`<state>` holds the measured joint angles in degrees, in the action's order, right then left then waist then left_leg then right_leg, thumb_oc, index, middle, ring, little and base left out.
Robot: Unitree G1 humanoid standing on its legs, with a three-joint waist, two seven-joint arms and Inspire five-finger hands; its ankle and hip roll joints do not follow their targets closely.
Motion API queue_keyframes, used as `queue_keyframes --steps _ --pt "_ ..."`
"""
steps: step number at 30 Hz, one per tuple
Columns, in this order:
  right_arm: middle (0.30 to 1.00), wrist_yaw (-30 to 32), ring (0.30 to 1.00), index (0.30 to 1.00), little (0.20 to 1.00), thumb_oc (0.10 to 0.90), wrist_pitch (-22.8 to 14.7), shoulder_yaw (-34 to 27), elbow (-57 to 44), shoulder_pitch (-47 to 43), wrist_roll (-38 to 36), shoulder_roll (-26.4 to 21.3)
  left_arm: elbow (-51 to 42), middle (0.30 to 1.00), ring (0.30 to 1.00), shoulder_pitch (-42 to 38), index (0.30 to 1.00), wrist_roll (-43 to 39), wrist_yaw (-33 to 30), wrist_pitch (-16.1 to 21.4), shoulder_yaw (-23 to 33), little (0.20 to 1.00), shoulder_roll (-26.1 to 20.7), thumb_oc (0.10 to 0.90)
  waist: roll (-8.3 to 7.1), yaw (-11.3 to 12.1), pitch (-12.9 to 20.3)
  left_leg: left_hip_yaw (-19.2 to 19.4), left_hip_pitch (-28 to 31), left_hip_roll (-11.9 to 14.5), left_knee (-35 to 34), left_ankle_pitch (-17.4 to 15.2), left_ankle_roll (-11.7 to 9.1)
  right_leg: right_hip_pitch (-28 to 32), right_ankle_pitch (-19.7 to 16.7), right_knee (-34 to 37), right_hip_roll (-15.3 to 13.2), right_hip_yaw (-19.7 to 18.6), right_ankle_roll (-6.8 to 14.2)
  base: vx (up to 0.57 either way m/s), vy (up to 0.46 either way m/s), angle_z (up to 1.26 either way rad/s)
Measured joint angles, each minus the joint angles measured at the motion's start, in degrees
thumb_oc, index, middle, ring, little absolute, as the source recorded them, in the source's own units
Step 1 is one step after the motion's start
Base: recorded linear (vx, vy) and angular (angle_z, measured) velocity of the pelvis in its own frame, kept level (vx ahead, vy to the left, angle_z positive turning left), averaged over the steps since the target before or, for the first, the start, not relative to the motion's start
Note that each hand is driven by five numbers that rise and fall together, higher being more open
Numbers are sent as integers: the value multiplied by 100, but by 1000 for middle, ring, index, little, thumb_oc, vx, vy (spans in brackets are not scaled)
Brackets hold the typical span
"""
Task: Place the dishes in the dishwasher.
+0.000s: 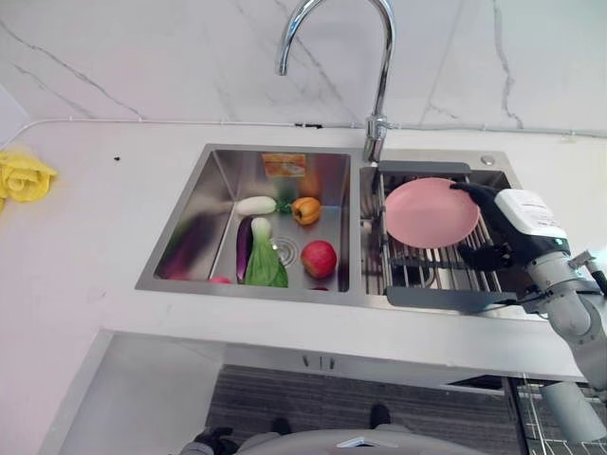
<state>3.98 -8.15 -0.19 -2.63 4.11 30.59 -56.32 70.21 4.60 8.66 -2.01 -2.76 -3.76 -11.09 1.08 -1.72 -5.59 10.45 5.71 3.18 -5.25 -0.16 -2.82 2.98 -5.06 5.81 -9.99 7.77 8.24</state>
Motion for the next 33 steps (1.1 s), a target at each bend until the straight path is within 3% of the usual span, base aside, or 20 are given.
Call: queue_keyframes --steps 10,14,27,29,31,33 --pt "900 40 900 900 900 800 -246 466 63 -267 577 -244 -4 900 900 66 900 4 10 23 -12 900 -2 800 -3 17 2 -1 4 2 2 2 -2 3 0 2 1 17 0 0 0 0" --pt "900 94 900 900 900 800 -236 1283 518 -706 1026 -625 -26 900 900 54 900 -7 9 28 -47 900 -25 800 -16 10 10 2 19 8 1 2 -2 3 0 4 5 21 0 0 0 0" --pt "900 251 900 900 900 800 -175 1605 1243 -795 1495 -519 -18 900 900 64 900 -30 -5 53 -134 900 -31 800 -11 38 12 6 20 12 3 2 -2 10 0 5 8 25 0 0 0 0" --pt "300 500 300 300 300 400 -79 1608 1253 -798 1684 -351 -16 900 900 66 900 -31 -31 80 -213 900 -38 800 0 27 18 4 25 14 2 2 -2 12 0 6 9 29 0 0 0 0" --pt "300 747 300 300 300 400 135 1594 1441 -857 1867 67 -15 900 900 76 900 -30 -71 81 -221 900 -40 800 -3 37 26 -4 30 24 1 2 -2 22 1 9 16 44 -2 0 0 0" --pt "300 864 300 300 300 400 149 1694 1464 -830 1940 131 -14 900 900 97 900 -31 -116 82 -219 900 -33 800 3 15 29 -1 34 21 -2 2 -2 27 1 9 12 48 -2 0 0 0"
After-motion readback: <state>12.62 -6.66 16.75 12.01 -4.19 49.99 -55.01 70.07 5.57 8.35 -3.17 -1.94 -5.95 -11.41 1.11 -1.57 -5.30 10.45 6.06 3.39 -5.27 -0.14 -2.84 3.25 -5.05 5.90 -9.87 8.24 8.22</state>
